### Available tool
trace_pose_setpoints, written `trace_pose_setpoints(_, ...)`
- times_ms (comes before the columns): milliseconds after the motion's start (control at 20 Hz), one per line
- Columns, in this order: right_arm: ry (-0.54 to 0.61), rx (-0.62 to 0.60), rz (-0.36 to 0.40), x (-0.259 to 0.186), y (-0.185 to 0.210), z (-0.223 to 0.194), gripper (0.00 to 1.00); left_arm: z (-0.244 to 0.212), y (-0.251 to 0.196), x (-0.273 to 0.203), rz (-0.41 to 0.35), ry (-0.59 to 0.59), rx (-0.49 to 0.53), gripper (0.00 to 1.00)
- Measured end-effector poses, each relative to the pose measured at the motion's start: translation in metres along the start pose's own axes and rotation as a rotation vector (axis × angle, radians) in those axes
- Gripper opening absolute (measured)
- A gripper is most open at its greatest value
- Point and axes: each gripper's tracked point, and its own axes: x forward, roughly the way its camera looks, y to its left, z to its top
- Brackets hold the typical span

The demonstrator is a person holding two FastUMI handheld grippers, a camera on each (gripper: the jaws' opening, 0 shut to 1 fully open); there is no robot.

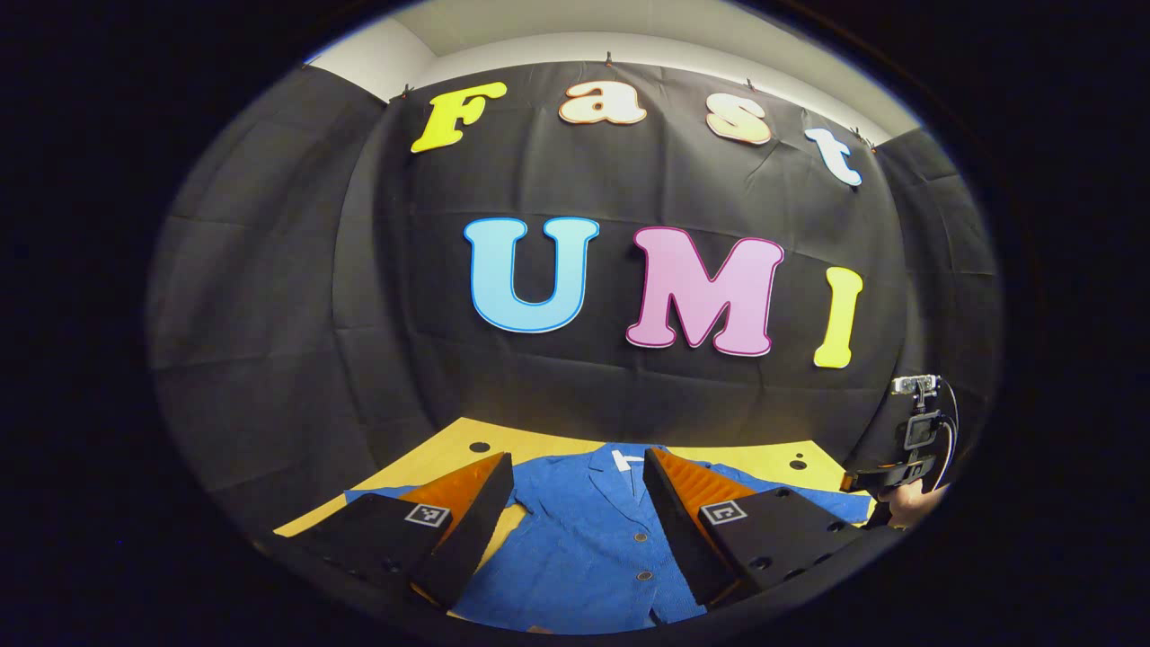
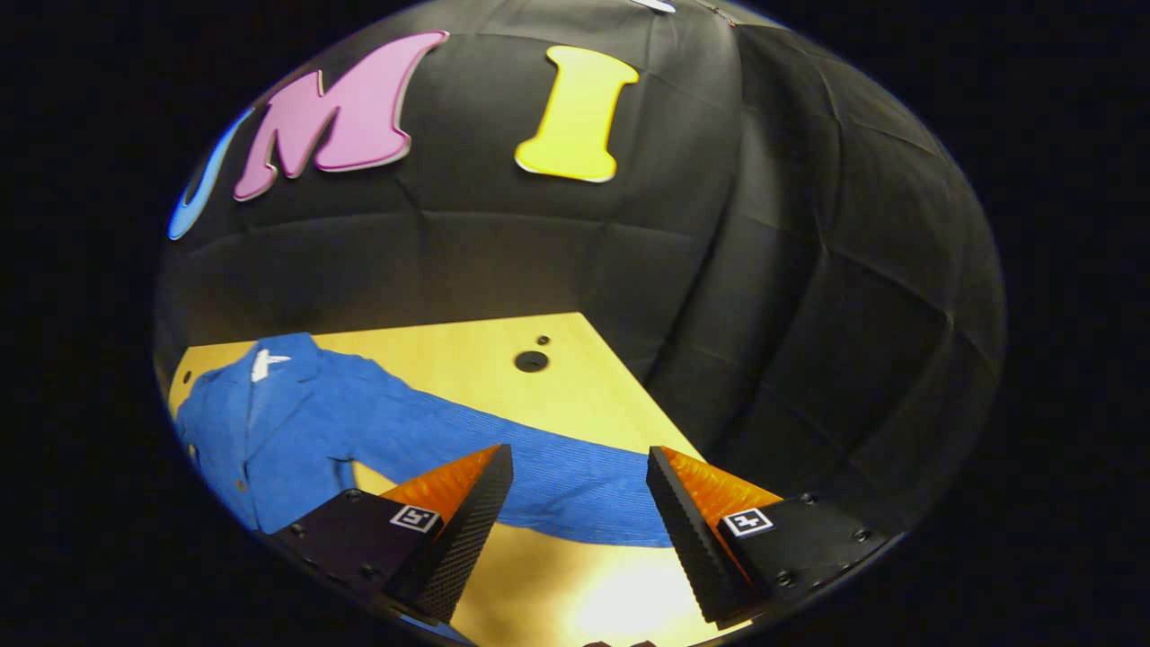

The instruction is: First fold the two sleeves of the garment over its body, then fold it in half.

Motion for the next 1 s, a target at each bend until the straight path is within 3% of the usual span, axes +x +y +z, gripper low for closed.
trace_pose_setpoints(100,0.075,-0.006,-0.08,0.023,-0.031,-0.021,0.98,-0.005,-0.007,0.006,-0.009,0.026,0.008,0.84)
trace_pose_setpoints(300,0.218,-0.004,-0.133,0.054,-0.063,-0.061,0.98,-0.009,-0.021,0.014,-0.038,0.035,0.046,0.84)
trace_pose_setpoints(650,0.403,0.034,-0.137,0.063,-0.08,-0.109,0.98,-0.015,-0.038,0.021,-0.061,0.046,0.066,0.84)
trace_pose_setpoints(850,0.418,0.161,-0.107,0.065,-0.076,-0.111,0.97,-0.013,-0.043,0.023,-0.073,0.041,0.086,0.83)
trace_pose_setpoints(900,0.441,0.221,-0.089,0.064,-0.072,-0.113,0.94,-0.015,-0.044,0.022,-0.076,0.042,0.088,0.83)
trace_pose_setpoints(950,0.471,0.288,-0.075,0.062,-0.068,-0.116,0.73,-0.016,-0.045,0.023,-0.076,0.044,0.089,0.84)
trace_pose_setpoints(1000,0.457,0.323,-0.087,0.069,-0.067,-0.112,0.66,-0.016,-0.046,0.023,-0.075,0.046,0.088,0.83)
